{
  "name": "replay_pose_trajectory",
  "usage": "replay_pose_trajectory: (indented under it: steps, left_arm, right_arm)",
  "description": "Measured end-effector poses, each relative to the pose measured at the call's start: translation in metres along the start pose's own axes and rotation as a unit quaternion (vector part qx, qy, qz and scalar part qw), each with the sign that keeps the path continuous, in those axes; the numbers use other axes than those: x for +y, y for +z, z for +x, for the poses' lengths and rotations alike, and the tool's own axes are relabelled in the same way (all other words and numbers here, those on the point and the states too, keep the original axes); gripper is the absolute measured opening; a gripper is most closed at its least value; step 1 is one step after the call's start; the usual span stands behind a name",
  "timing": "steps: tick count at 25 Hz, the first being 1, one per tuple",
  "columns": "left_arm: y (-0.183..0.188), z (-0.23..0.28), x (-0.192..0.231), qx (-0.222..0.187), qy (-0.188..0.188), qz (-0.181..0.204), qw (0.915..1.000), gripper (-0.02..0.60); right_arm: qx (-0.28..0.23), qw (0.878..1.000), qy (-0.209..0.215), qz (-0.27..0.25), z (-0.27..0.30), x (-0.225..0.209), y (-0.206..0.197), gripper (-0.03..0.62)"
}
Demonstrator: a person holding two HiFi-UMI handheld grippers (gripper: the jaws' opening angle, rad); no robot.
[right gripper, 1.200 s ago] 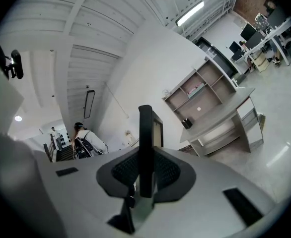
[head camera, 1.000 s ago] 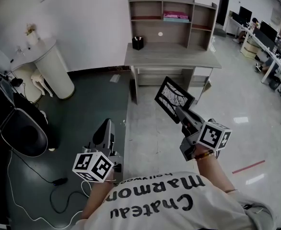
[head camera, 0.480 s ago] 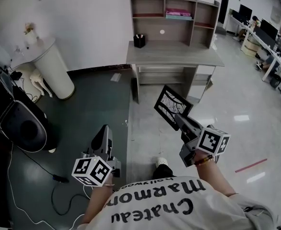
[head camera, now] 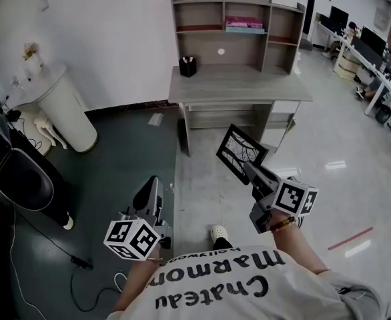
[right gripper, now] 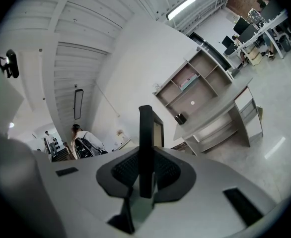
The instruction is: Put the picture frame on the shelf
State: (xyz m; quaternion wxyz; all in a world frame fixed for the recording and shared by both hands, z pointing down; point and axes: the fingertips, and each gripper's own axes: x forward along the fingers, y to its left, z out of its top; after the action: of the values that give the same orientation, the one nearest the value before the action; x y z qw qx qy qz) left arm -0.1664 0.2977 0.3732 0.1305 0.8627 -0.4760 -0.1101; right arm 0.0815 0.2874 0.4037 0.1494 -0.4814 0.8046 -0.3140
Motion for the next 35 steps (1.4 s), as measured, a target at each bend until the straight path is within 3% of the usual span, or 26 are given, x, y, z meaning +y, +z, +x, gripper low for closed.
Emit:
replay_pose_trajectory:
  steps: [8, 14, 24, 35]
  left_arm:
    - [0.013, 0.072, 0.014, -0.028, -0.004, 0.024, 0.9993, 0.017]
    - [0.033, 0.136, 0.039, -0.018, 0.010, 0.021, 0.9996, 0.017]
    - [0.027, 0.211, 0.062, -0.009, 0.015, 0.006, 0.9998, 0.017]
    - [0.008, 0.258, 0.068, 0.000, 0.011, -0.006, 0.9999, 0.017]
  right_arm:
    - [-0.008, 0.999, 0.032, -0.026, 0.063, -0.030, 0.048, 0.069]
    - [-0.010, 0.999, 0.040, -0.022, 0.122, -0.045, 0.104, 0.071]
    - [0.008, 0.999, 0.035, -0.010, 0.180, -0.090, 0.134, 0.071]
    - [0.008, 0.999, 0.031, -0.009, 0.199, -0.128, 0.153, 0.071]
